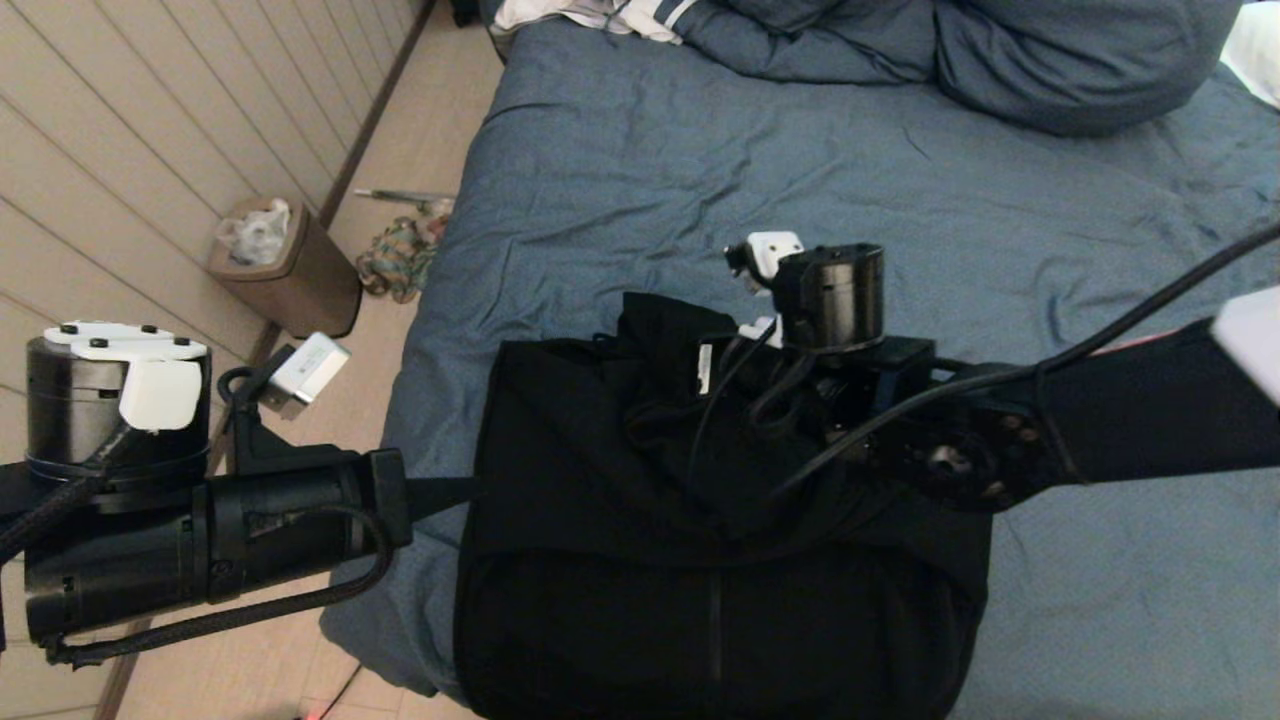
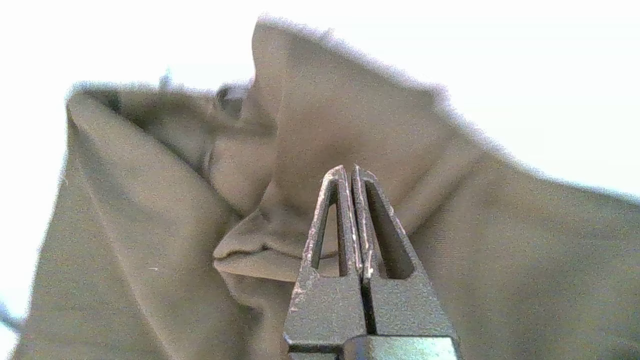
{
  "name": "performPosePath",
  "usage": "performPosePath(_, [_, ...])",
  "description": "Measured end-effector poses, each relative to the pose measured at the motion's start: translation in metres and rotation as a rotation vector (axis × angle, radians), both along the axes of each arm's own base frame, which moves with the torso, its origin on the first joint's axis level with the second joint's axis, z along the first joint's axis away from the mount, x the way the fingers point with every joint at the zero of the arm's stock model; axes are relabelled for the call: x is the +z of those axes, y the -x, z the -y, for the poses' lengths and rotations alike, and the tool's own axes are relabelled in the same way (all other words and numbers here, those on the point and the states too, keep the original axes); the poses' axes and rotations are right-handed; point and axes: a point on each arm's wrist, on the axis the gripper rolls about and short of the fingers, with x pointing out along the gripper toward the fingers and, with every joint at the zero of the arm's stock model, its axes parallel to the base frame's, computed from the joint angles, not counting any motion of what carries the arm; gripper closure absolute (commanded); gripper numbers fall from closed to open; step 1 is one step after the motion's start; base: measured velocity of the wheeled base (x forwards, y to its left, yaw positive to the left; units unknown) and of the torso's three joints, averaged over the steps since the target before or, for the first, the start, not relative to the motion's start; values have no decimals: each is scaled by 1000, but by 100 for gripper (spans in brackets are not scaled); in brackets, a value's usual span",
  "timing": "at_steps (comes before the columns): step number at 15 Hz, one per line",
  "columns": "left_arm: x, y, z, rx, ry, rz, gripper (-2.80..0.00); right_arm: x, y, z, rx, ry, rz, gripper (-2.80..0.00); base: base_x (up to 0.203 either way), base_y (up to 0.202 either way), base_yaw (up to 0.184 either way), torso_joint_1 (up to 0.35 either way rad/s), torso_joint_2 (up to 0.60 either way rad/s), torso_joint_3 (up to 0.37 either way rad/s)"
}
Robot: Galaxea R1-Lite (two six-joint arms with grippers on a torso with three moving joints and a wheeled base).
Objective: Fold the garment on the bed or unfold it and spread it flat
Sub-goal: Fold the black sweatshirt
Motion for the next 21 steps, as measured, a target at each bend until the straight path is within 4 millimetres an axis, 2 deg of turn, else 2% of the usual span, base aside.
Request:
performPosePath(2, [3, 1, -6, 20, 3, 17, 0, 22, 14, 25, -35, -33, 29, 0, 0, 0, 0, 0, 0, 0])
performPosePath(4, [4, -3, -12, 52, 2, 25, 0, 30, 20, 62, -115, -57, 23, 0, 0, 0, 0, 0, 0, 0])
performPosePath(8, [9, -15, -24, 114, 5, 27, 0, 14, 39, 140, -235, -105, -166, 0, 0, 0, 0, 0, 0, 0])
performPosePath(12, [-2, -30, -21, 125, -13, -17, 0, 3, 59, 215, -255, -186, -408, 0, 0, 0, 0, 0, 0, 0])
performPosePath(13, [-5, -34, -20, 126, -19, -29, 0, -3, 60, 229, -254, -203, -456, 0, 0, 0, 0, 0, 0, 0])
performPosePath(16, [-13, -50, -23, 159, -34, -61, 0, -34, 52, 264, -268, -175, -576, 0, 0, 0, 0, 0, 0, 0])
performPosePath(17, [-16, -56, -27, 175, -43, -68, 0, -41, 50, 269, -271, -165, -598, 0, 0, 0, 0, 0, 0, 0])
performPosePath(21, [-29, -80, -40, 197, -95, -75, 0, -50, 49, 273, -279, -177, -624, 0, 0, 0, 0, 0, 0, 0])
